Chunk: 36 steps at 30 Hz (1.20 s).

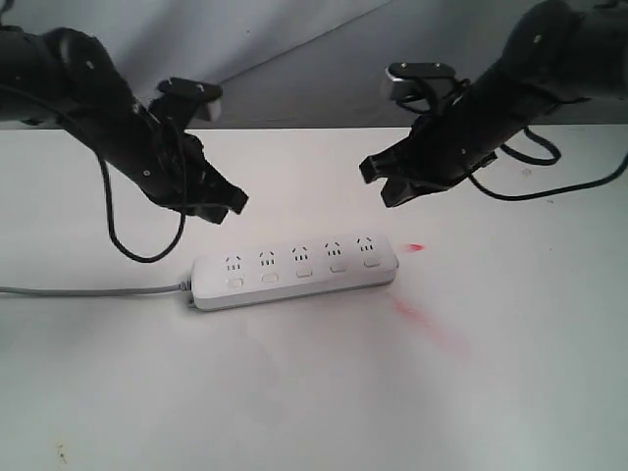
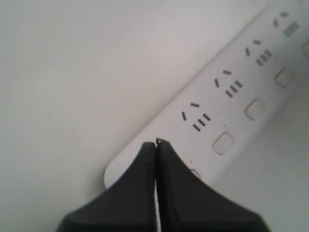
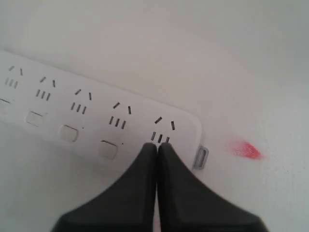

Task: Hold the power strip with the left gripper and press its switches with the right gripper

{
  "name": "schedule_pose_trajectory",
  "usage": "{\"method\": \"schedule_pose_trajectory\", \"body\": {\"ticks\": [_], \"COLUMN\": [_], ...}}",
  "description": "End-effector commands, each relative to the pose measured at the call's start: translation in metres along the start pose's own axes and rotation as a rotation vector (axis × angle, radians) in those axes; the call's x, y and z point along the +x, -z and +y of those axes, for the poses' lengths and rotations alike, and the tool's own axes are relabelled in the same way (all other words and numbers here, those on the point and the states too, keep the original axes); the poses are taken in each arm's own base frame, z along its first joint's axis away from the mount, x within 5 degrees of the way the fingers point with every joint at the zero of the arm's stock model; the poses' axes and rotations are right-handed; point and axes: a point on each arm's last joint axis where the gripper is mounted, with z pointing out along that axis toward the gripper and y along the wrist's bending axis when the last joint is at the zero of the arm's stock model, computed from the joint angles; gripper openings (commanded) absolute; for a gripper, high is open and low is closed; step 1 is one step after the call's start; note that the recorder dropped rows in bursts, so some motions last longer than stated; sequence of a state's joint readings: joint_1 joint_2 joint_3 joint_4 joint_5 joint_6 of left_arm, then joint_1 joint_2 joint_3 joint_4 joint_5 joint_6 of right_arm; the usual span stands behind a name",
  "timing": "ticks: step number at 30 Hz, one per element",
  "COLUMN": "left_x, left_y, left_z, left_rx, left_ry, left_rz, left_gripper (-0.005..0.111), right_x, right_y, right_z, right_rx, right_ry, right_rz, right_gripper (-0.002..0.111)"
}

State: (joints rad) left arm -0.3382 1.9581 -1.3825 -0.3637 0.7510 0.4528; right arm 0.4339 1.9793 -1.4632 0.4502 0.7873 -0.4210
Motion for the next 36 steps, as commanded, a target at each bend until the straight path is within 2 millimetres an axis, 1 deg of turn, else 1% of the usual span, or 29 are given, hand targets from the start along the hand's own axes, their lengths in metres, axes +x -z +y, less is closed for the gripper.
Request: {"method": "schedule_pose_trajectory", "body": {"ticks": [1,7,12,18,24,29,34,36], "left_x": [0.003,0.006,0.012,0.019,0.02,0.02,0.02,0.02], "left_y": [-0.024,-0.039,-0.047,-0.056,-0.057,-0.057,-0.057,-0.057], "left_z": [-0.002,-0.003,-0.001,0.006,0.007,0.007,0.007,0.007], "left_rx": [-0.054,-0.066,-0.065,-0.116,-0.116,-0.116,-0.116,-0.116], "left_ry": [-0.036,-0.063,-0.074,-0.059,-0.056,-0.056,-0.056,-0.056], "left_rz": [0.098,0.129,0.187,0.248,0.248,0.248,0.248,0.248], "left_gripper": [0.0,0.0,0.0,0.0,0.0,0.0,0.0,0.0], "right_x": [-0.005,-0.002,-0.001,0.0,0.001,0.009,0.011,0.011], "right_y": [-0.023,-0.038,-0.041,-0.043,-0.046,-0.052,-0.053,-0.054], "right_z": [0.003,-0.001,-0.002,-0.003,-0.003,-0.004,-0.004,0.0], "right_rx": [0.014,0.013,0.02,0.02,0.019,0.02,0.021,0.018], "right_ry": [0.027,0.019,0.019,0.018,0.009,-0.025,-0.049,-0.047], "right_rz": [0.083,0.113,0.122,0.126,0.134,0.156,0.161,0.163], "right_gripper": [0.0,0.0,0.0,0.0,0.0,0.0,0.0,0.0]}}
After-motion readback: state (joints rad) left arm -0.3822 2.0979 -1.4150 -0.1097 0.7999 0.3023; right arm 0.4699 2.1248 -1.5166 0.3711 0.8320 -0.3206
